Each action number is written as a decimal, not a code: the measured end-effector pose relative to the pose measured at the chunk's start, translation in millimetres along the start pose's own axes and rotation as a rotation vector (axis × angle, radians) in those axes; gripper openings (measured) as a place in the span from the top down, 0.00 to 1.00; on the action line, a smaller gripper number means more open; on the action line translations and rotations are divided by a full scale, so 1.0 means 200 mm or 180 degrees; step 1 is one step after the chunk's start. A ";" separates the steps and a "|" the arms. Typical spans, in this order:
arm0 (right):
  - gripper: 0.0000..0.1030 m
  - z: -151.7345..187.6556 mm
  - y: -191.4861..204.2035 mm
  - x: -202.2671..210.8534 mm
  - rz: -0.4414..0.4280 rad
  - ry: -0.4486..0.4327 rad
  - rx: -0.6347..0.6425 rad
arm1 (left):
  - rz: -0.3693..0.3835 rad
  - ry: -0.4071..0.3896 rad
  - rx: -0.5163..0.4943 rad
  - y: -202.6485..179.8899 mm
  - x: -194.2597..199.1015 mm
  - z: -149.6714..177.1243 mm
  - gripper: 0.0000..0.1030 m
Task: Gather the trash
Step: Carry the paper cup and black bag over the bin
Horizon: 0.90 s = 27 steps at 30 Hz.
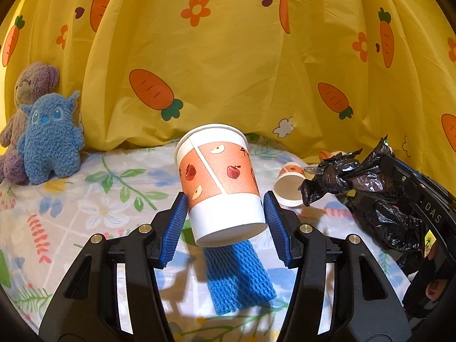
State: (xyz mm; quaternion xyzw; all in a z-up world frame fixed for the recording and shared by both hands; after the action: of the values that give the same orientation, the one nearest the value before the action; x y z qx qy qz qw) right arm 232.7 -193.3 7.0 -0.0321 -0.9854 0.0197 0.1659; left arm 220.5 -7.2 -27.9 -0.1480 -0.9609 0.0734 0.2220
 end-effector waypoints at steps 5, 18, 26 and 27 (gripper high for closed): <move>0.94 -0.02 -0.13 0.06 0.0101 -0.0043 -0.0058 | 0.0102 -0.0027 -0.0082 -0.11 0.01 -0.01 0.47; 0.94 -0.01 -0.45 0.11 0.0429 -0.0128 -0.0161 | 0.0455 0.0020 -0.0322 -0.48 -0.09 -0.01 0.47; 0.94 -0.02 -0.78 0.12 0.0839 -0.0184 -0.0305 | 0.0866 0.0045 -0.0559 -0.85 -0.21 -0.02 0.47; 0.94 -0.01 -0.81 0.12 0.0892 -0.0187 -0.0325 | 0.0910 0.0049 -0.0572 -0.89 -0.23 -0.03 0.47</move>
State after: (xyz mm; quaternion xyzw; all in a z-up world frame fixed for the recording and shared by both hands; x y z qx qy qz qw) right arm 200.9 -354.0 25.7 -0.1772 -0.9754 -0.0065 0.1308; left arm 217.3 -188.6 -5.0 -0.3030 -0.9311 0.0169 0.2025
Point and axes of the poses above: each gripper's, at about its wrist camera, not at the fingertips, and x roughly against the way its jaws point, y to its left, z to its underside, the point moved 9 cm from there along -x, roughly the way its jaws point, and after that the axes turned 14 degrees about z, right-handed, at the moved point
